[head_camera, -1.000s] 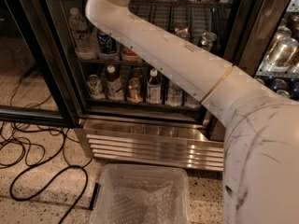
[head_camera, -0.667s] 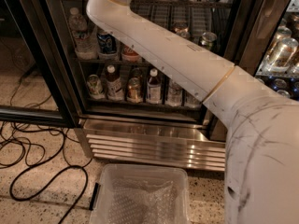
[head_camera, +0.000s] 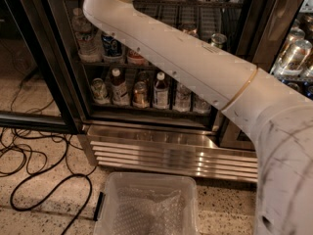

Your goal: Pick coke can from top shelf of fridge

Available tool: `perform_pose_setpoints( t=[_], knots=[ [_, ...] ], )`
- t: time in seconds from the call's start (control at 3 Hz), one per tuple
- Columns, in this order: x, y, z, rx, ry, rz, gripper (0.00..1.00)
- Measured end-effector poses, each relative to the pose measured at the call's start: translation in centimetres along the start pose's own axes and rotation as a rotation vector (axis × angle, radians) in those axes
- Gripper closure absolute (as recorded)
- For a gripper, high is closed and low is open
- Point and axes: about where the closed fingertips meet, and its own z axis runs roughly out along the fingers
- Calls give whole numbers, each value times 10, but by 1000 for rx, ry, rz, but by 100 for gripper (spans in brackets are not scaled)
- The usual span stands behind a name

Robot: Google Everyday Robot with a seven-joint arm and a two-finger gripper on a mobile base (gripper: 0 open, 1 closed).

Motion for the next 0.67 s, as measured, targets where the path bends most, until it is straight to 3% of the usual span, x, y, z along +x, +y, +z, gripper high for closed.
perform_pose_setpoints(
  t=[0.33, 0.67],
  knots=[
    [19, 2, -37, 49, 109, 83, 100],
    [24, 0, -38, 60, 123, 74, 100]
  ],
)
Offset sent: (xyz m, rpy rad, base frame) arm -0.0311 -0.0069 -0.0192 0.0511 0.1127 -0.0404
